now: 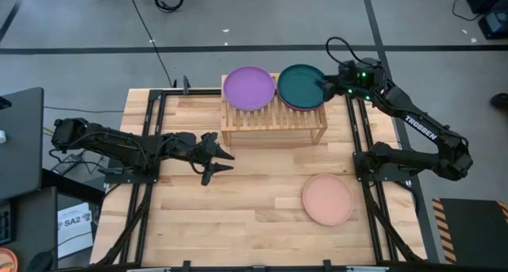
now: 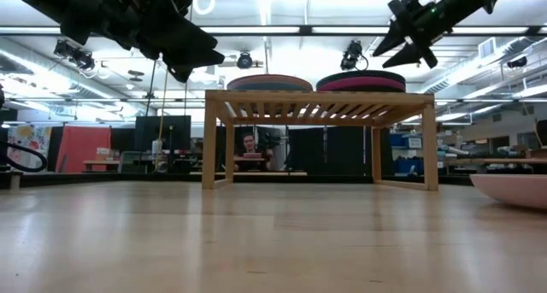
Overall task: Place and stack plates onto a shelf
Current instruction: Stack the light orange plate on the violet plate on the shelf
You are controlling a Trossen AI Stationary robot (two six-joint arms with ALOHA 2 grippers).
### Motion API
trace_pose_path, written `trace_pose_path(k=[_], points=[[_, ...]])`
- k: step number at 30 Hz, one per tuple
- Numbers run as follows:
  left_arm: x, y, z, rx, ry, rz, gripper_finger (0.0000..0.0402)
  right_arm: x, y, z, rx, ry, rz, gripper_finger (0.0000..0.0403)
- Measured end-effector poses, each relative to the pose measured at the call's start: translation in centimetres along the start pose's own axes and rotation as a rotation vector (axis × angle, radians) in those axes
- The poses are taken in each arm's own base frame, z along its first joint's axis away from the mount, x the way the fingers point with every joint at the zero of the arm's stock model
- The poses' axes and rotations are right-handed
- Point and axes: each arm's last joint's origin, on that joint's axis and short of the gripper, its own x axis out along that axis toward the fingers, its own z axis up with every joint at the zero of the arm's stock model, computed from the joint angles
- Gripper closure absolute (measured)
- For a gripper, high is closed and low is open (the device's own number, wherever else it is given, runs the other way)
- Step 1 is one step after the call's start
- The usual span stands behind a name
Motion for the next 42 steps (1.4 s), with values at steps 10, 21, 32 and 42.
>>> trace_pose_path(k=[10, 21, 32, 42], points=[[0.0, 0.0, 0.0, 0.000, 0.000, 0.000, 0.0232, 0.1, 2.1, -0.7, -0.022, 0.093, 0.281, 0.0187], [0.0, 0.0, 0.0, 0.000, 0.000, 0.000, 0.0232, -0.4, 6.7, -2.6, -0.030, 0.255, 0.610, 0.0187], [0.0, 0.0, 0.0, 0.000, 0.000, 0.000, 0.0232, -1.5, 12.1, -5.9, -0.173, 0.429, 0.872, 0.0187], [0.0, 0.0, 0.0, 0.000, 0.000, 0.000, 0.0232, -0.7, 15.3, -10.9, -0.388, 0.670, 0.899, 0.0187]])
